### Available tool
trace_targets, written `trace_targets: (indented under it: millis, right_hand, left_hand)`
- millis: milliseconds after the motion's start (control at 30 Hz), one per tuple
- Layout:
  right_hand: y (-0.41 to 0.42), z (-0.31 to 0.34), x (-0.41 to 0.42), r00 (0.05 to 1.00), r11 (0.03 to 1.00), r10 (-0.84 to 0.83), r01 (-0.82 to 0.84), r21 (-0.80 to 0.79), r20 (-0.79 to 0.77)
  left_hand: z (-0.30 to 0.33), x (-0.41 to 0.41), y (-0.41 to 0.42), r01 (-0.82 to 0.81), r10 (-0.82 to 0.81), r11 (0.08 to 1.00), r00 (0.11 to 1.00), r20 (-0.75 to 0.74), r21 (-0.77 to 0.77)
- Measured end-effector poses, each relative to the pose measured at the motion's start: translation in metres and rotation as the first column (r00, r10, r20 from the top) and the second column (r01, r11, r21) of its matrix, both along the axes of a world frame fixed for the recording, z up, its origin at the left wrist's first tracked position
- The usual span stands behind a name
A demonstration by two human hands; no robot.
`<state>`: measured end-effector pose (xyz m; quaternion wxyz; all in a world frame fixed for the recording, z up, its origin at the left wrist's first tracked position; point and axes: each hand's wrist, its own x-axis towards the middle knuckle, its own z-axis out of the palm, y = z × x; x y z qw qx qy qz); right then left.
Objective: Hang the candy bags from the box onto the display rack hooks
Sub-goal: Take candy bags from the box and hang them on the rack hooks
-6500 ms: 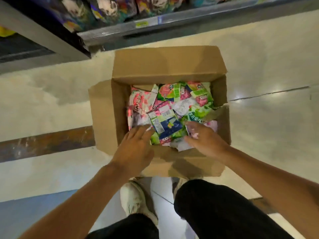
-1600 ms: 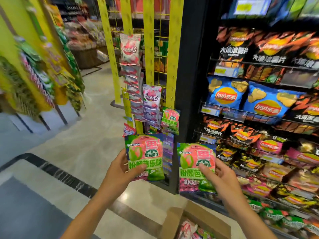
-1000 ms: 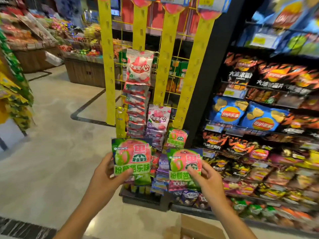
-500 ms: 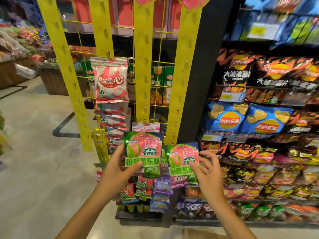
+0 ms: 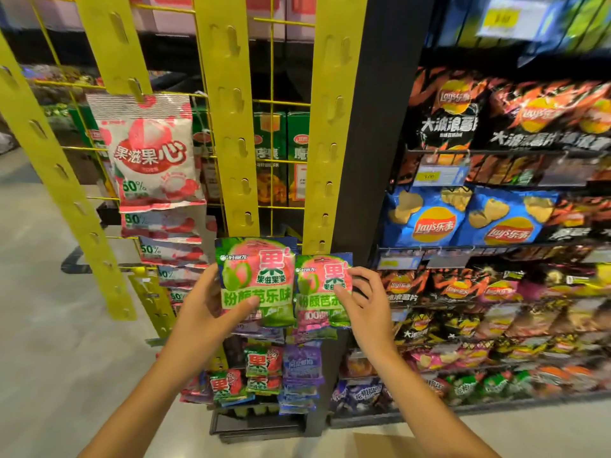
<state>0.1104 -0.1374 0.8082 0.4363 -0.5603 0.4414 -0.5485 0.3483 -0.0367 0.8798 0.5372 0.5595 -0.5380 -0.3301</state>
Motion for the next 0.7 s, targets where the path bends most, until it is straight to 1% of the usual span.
trace_targets:
  millis: [133,433,500,600,633,700]
  right_hand:
    - [-0.007,-0.011,0.006,1.000,1.000,-0.008,0.009,0.021,-0.022]
    - [0.000,-0.036,0.010,0.999,0.996,-0.015,0.018,0.091,-0.030]
    - [0.007,-0.039,0.012,0.998,0.998,-0.036,0.039,0.058,-0.056]
    - [0.017,-0.042,0.012,0.974,0.986,-0.159,0.149,-0.069,-0.163]
    - [0.022,-0.039,0.012,0.972,0.981,-0.184,0.173,-0.082,-0.149]
    - [0.028,-0.027,0.011,0.987,0.987,-0.153,0.150,-0.048,-0.044]
  left_hand:
    - [0.000,0.004,-0.009,0.014,-0.015,1.000,1.000,0.023,0.005]
    - [-0.013,0.008,-0.020,0.050,-0.049,0.998,0.998,-0.027,0.038]
    - [-0.014,0.007,-0.022,0.047,-0.047,0.998,0.999,-0.015,0.039]
    - [-0.013,0.001,-0.021,0.053,-0.053,0.998,0.999,-0.012,0.042]
    - [-0.013,-0.001,-0.021,0.057,-0.057,0.997,0.998,-0.006,0.049]
    - [-0.015,-0.005,-0.022,0.064,-0.064,0.996,0.998,-0.003,0.067]
